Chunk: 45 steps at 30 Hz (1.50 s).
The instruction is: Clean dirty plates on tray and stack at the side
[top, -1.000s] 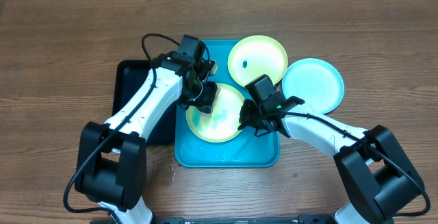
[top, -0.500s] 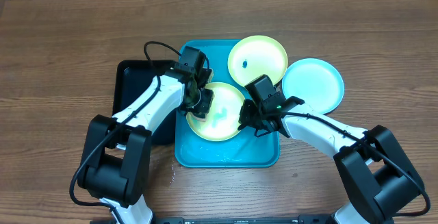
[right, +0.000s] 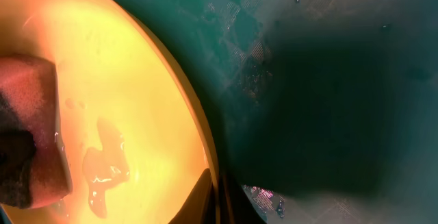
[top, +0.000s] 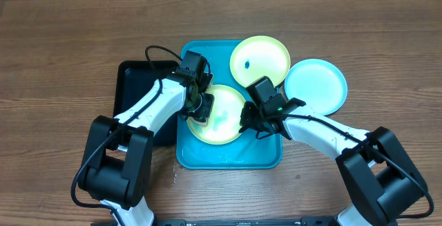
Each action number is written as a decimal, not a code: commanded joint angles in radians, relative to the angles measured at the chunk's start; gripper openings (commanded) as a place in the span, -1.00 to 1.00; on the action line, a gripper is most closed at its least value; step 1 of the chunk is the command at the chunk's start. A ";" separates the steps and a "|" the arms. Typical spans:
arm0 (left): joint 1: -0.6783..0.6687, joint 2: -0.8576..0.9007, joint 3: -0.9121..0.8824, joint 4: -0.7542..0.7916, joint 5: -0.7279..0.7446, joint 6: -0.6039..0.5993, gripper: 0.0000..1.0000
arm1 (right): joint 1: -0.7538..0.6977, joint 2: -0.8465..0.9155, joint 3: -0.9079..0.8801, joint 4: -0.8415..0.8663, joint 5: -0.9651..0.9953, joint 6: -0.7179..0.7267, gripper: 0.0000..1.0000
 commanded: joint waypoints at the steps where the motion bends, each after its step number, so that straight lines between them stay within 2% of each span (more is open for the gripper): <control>1: 0.003 0.013 -0.020 -0.009 0.035 -0.012 -0.92 | 0.019 -0.006 0.008 0.016 0.002 -0.003 -0.92; 7: 0.003 0.013 -0.020 0.014 0.254 -0.017 -0.92 | 0.023 -0.006 0.008 0.019 0.002 -0.003 -0.92; 11: 0.011 0.010 0.002 0.006 0.343 -0.018 -0.92 | 0.023 -0.006 0.008 0.019 0.002 -0.005 -0.92; 18: 0.037 -0.044 0.090 -0.031 0.327 -0.018 -0.92 | 0.023 -0.006 0.008 0.019 0.002 -0.022 -0.92; 25: 0.034 -0.054 0.079 -0.059 0.066 -0.064 -0.92 | 0.023 -0.006 0.008 0.019 0.002 -0.022 -0.92; 32: 0.034 -0.037 0.006 -0.023 -0.062 -0.142 -0.92 | 0.023 -0.006 0.008 0.020 0.002 -0.022 -0.92; 38: 0.022 -0.021 -0.059 0.039 -0.017 -0.152 -0.91 | 0.023 -0.006 0.008 0.021 0.002 -0.022 -0.92; 42: 0.006 0.010 -0.080 0.050 -0.009 -0.211 -0.92 | 0.023 -0.006 0.008 0.023 0.002 -0.022 -0.92; 45: 0.003 0.025 -0.082 0.057 0.089 -0.196 -0.92 | 0.023 -0.006 0.008 0.023 0.002 -0.022 -0.92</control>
